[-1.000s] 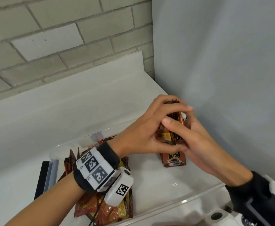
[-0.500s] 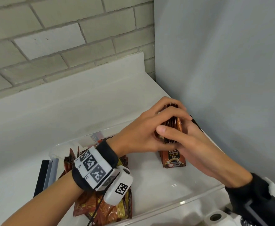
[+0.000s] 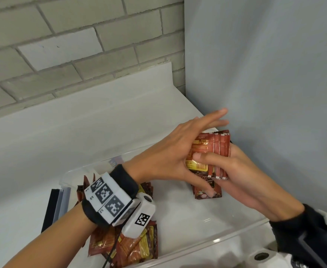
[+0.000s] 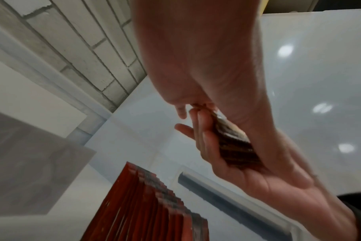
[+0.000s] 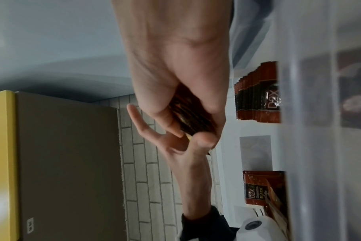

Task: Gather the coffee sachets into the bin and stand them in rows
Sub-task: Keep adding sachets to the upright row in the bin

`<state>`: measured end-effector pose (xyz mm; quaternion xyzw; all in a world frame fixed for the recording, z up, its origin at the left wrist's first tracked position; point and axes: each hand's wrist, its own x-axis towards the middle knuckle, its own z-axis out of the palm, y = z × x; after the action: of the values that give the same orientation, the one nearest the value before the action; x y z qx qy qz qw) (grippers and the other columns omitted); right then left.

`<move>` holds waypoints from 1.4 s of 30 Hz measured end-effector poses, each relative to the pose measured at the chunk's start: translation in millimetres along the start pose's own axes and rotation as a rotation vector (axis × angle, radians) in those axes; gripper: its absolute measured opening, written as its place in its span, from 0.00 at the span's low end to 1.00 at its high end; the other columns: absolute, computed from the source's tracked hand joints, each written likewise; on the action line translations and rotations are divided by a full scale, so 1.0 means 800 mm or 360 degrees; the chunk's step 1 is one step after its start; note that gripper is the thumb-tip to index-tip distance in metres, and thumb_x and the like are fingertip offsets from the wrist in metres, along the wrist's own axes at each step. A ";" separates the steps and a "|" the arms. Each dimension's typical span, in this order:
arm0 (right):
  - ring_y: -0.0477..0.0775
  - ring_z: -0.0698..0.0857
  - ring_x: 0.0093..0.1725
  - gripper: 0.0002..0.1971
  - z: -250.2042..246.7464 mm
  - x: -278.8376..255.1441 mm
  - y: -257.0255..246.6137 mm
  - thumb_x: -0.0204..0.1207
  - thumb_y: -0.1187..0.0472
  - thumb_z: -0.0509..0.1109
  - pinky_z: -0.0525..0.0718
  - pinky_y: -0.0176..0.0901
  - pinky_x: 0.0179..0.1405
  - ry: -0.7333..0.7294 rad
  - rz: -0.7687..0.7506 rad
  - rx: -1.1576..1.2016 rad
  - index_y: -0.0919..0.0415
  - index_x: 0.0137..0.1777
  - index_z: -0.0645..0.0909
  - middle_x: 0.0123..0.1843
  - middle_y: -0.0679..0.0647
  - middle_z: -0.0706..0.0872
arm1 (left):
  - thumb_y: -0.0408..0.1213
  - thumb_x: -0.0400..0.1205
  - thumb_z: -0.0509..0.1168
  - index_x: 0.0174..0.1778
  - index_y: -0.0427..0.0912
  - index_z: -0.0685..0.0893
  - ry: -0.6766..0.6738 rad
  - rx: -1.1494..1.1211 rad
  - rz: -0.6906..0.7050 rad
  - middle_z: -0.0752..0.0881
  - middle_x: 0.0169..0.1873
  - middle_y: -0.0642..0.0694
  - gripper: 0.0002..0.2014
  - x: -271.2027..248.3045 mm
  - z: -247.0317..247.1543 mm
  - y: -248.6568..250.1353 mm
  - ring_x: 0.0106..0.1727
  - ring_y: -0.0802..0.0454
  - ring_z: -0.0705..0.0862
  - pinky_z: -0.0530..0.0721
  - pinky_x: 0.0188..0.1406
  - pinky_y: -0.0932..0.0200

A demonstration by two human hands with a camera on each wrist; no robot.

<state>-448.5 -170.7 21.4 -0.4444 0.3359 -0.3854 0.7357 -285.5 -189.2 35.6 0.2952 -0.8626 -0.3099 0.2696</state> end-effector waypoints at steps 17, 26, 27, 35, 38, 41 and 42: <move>0.55 0.89 0.57 0.27 -0.013 -0.010 -0.010 0.65 0.45 0.70 0.87 0.46 0.57 0.0141 -0.0096 0.0222 0.60 0.61 0.84 0.57 0.57 0.90 | 0.31 0.74 0.76 0.51 0.49 0.86 0.0372 -0.0695 -0.0311 0.88 0.43 0.55 0.13 -0.002 -0.034 0.002 0.46 0.48 0.84 0.85 0.51 0.57; 0.53 0.90 0.45 0.16 -0.014 -0.014 -0.011 0.70 0.54 0.71 0.88 0.45 0.52 0.0049 0.0004 0.0317 0.61 0.54 0.88 0.50 0.61 0.91 | 0.21 0.77 0.67 0.44 0.37 0.83 0.0275 -0.0808 -0.0094 0.89 0.50 0.48 0.07 -0.004 -0.033 -0.007 0.56 0.49 0.86 0.86 0.51 0.57; 0.54 0.90 0.47 0.15 -0.014 -0.015 -0.012 0.71 0.59 0.70 0.87 0.44 0.52 0.0062 -0.0003 0.0343 0.62 0.56 0.87 0.53 0.61 0.90 | 0.20 0.78 0.67 0.44 0.37 0.84 0.0269 -0.0797 -0.0109 0.88 0.51 0.49 0.08 -0.004 -0.033 -0.007 0.58 0.49 0.86 0.86 0.50 0.56; 0.57 0.89 0.57 0.24 -0.018 -0.008 -0.011 0.71 0.64 0.70 0.88 0.43 0.54 0.0341 -0.0163 0.0536 0.62 0.69 0.77 0.59 0.61 0.89 | 0.34 0.87 0.56 0.60 0.43 0.83 0.0366 -0.0808 -0.0373 0.85 0.56 0.47 0.12 -0.002 -0.030 -0.004 0.56 0.42 0.85 0.87 0.55 0.48; 0.59 0.88 0.58 0.26 -0.018 -0.006 -0.010 0.70 0.65 0.70 0.87 0.45 0.56 0.0381 -0.0202 0.0547 0.64 0.71 0.75 0.60 0.62 0.88 | 0.33 0.84 0.66 0.63 0.43 0.81 0.0324 -0.0841 -0.0416 0.84 0.58 0.41 0.12 -0.001 -0.031 0.002 0.52 0.44 0.86 0.86 0.47 0.57; 0.60 0.89 0.58 0.28 -0.017 -0.006 -0.008 0.69 0.67 0.71 0.86 0.47 0.58 0.0368 -0.0234 0.0487 0.65 0.71 0.73 0.59 0.62 0.89 | 0.29 0.75 0.72 0.60 0.42 0.83 0.0310 -0.0798 -0.0465 0.86 0.58 0.42 0.17 0.000 -0.030 0.003 0.53 0.48 0.87 0.85 0.45 0.61; 0.59 0.89 0.57 0.28 -0.017 -0.006 -0.008 0.69 0.67 0.71 0.86 0.47 0.59 0.0381 -0.0245 0.0479 0.64 0.71 0.74 0.58 0.61 0.89 | 0.28 0.75 0.72 0.59 0.41 0.84 0.0313 -0.0801 -0.0482 0.87 0.57 0.42 0.16 0.000 -0.030 0.003 0.54 0.48 0.87 0.85 0.45 0.61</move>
<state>-464.0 -173.7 22.5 -0.3048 0.3246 -0.5364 0.7170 -270.9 -196.4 53.1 0.3729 -0.6749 -0.5203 0.3672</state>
